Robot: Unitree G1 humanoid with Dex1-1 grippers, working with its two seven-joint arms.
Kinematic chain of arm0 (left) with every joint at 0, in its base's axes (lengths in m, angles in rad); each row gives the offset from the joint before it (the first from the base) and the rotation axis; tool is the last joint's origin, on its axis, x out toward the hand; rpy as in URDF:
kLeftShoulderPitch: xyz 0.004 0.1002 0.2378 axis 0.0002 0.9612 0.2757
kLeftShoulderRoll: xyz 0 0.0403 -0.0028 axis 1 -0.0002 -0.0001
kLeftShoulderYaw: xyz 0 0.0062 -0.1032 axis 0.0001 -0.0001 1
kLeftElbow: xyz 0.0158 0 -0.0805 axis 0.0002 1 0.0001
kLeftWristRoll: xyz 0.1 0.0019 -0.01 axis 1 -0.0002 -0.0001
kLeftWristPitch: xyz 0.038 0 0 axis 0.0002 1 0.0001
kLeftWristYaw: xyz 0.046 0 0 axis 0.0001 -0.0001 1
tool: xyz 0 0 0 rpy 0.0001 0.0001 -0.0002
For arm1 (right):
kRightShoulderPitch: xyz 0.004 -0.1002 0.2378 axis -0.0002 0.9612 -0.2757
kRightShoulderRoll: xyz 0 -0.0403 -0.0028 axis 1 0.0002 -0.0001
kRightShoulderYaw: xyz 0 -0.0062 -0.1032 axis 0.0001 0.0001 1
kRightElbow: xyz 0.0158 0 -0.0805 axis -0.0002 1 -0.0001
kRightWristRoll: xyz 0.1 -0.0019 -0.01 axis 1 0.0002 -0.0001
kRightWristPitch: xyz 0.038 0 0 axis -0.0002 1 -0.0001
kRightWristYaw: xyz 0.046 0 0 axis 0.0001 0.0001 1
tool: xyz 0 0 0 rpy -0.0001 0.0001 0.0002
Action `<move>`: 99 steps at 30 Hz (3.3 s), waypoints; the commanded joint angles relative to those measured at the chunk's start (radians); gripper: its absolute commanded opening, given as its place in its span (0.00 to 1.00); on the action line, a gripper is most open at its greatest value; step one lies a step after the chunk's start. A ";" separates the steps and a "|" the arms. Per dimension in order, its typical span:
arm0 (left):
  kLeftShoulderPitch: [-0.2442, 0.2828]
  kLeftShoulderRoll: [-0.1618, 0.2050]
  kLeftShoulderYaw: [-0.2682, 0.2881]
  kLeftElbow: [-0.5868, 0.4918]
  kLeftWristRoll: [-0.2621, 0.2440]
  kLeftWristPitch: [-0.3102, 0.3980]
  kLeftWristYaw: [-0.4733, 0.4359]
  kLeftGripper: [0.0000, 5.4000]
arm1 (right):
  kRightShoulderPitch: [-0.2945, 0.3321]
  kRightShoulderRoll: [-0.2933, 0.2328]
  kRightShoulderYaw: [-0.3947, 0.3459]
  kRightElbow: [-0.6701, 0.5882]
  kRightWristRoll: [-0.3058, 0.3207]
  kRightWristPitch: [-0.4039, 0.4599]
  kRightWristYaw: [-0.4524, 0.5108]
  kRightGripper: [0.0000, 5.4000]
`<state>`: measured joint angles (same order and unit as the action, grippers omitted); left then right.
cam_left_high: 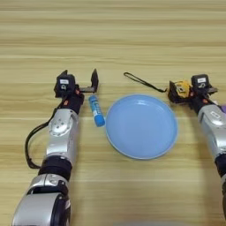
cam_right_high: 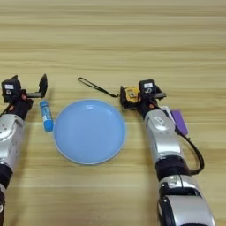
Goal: Move the objects on the table
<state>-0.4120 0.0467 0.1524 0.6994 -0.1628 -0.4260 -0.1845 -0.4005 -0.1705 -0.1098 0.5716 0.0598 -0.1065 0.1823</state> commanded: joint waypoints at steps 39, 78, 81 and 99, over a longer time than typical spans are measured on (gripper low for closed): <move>-0.006 -0.007 -0.005 -0.021 0.007 -0.001 0.008 1.00 | 0.411 -0.073 -0.044 -0.524 0.027 0.225 0.027 0.99; -0.007 -0.017 -0.017 -0.023 0.014 0.000 0.023 1.00 | 0.386 -0.117 -0.077 -0.437 0.134 0.417 0.072 0.99; -0.007 -0.016 -0.017 -0.022 0.014 0.000 0.023 1.00 | 0.387 -0.134 -0.097 -0.437 0.121 0.410 0.053 0.99; -0.006 -0.017 -0.019 -0.025 0.015 0.000 0.025 1.00 | 0.381 -0.140 -0.127 -0.431 0.138 0.411 0.069 0.99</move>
<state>-0.4118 0.0300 0.1396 0.6783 -0.1601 -0.4273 -0.1618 -0.0218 -0.3125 -0.2373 0.1227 0.1945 0.2933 0.2479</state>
